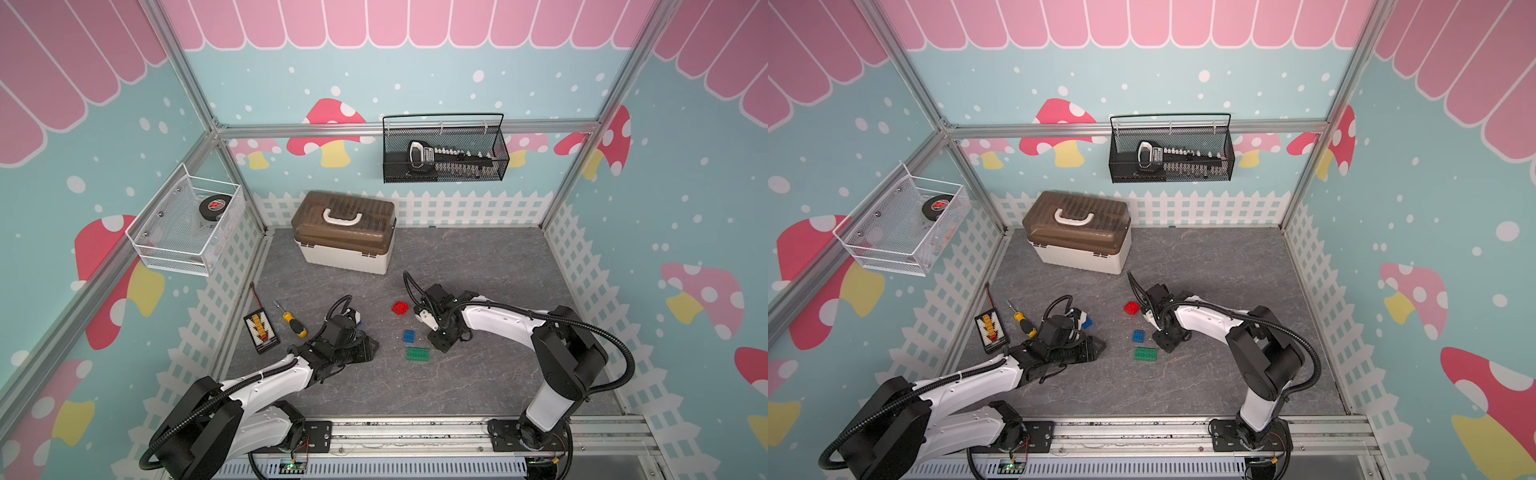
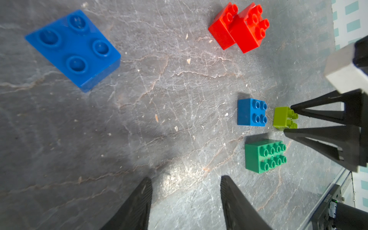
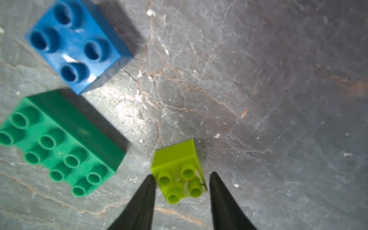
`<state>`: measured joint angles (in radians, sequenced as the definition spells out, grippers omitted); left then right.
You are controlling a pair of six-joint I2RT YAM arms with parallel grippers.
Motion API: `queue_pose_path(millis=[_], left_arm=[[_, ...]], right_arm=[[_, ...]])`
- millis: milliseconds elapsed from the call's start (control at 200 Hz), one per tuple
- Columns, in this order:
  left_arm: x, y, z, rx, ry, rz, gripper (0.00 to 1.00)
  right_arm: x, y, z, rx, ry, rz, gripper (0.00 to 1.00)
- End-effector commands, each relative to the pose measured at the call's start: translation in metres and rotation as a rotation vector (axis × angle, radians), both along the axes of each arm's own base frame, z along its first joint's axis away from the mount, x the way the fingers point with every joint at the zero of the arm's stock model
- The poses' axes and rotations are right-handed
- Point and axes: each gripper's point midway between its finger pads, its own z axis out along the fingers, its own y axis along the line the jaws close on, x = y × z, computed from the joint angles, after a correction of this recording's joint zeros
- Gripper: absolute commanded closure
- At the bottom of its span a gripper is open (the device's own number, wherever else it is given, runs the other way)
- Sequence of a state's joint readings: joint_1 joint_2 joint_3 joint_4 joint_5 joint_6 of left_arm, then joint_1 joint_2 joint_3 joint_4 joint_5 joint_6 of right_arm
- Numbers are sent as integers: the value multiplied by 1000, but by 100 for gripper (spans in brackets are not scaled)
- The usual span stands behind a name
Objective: Assemble the letter y with lego
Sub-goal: Pick up the lego brick from the center of the board.
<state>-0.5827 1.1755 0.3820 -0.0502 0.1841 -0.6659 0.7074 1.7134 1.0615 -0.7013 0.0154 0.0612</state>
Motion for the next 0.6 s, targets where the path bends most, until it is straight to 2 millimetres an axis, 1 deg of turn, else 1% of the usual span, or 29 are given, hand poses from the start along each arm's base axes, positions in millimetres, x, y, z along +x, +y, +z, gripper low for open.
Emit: queue_pose_path(millis=[0,160,235,595], left_arm=[[1,2,1,-2,1,9,43],[1,3,0,4,1,12,43],[1,3,0,5,-1,12,43],[1,2,-3,4,5,8,43]], right_arm=[[-1,2,3,16,0,17,61],[-7,3,7,35,13,36,72],[-12,6,10,43,13,51,73],[-48,31,15,67,56,203,73]])
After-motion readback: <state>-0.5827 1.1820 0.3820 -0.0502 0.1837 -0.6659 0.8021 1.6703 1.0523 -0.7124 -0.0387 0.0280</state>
